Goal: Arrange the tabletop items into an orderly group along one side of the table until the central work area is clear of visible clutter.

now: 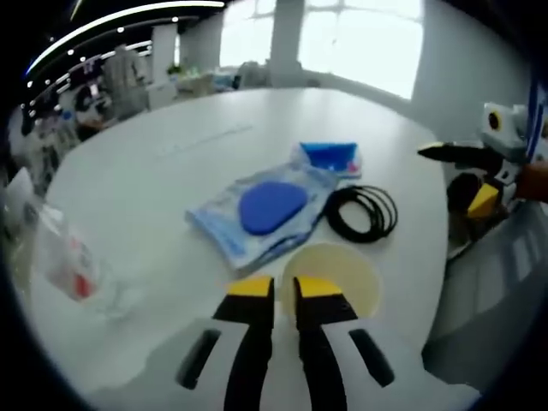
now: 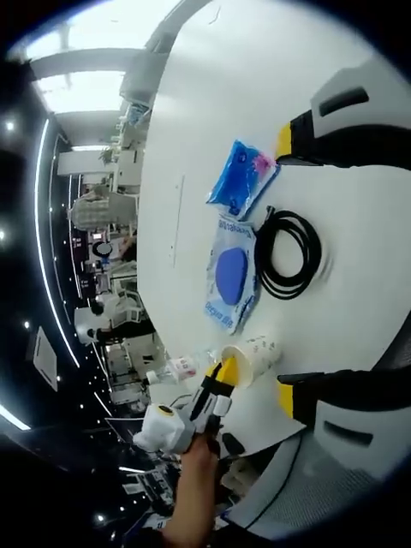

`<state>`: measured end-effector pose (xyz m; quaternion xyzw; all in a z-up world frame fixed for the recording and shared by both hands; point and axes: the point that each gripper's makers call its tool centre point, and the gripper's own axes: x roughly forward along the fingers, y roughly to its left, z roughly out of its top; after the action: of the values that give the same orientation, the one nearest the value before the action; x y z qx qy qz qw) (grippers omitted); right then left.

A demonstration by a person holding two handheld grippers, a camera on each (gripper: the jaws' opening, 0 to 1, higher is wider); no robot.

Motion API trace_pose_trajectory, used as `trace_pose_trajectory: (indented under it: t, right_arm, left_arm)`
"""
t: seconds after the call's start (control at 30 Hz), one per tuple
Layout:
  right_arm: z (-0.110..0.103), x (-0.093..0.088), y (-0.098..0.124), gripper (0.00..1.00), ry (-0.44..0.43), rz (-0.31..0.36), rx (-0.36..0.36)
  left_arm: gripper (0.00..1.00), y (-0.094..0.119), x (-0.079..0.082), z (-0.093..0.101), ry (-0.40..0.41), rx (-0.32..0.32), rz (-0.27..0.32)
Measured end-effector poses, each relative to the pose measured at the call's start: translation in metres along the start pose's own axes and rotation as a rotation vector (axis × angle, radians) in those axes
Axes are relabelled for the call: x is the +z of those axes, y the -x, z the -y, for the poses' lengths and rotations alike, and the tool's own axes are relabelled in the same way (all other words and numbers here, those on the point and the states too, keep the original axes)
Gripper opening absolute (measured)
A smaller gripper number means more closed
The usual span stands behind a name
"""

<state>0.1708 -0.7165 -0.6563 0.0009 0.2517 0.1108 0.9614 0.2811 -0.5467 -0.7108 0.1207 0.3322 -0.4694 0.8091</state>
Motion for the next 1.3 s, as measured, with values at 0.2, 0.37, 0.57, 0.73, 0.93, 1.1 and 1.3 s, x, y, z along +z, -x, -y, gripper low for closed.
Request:
trace_pose_trajectory:
  t: [0.2, 0.37, 0.57, 0.73, 0.93, 1.1, 1.3]
  right_arm:
    - [-0.002, 0.003, 0.008, 1.0, 0.04, 0.008, -0.007]
    - [-0.002, 0.007, 0.012, 1.0, 0.047, 0.022, -0.011]
    - [-0.003, 0.006, 0.014, 1.0, 0.049, 0.025, -0.013]
    - [-0.003, 0.005, 0.013, 1.0, 0.047, 0.019, -0.013]
    - [-0.005, 0.004, 0.013, 1.0, 0.049, 0.017, -0.008]
    - [-0.006, 0.004, 0.013, 1.0, 0.046, 0.015, -0.005]
    - [-0.006, 0.003, 0.013, 1.0, 0.041, 0.017, -0.004]
  left_arm:
    - [0.03, -0.002, 0.0, -0.001, 0.041, 0.007, -0.008]
    - [0.03, -0.001, 0.001, 0.0, 0.052, 0.006, -0.008]
    - [0.02, 0.002, 0.003, -0.003, 0.061, 0.011, -0.003]
    - [0.01, 0.006, 0.004, -0.009, 0.065, 0.021, -0.004]
    - [0.01, 0.013, 0.009, -0.021, 0.086, 0.037, 0.004]
    - [0.01, 0.017, 0.015, -0.037, 0.114, 0.059, 0.014]
    - [0.01, 0.018, 0.023, -0.055, 0.119, 0.091, 0.017]
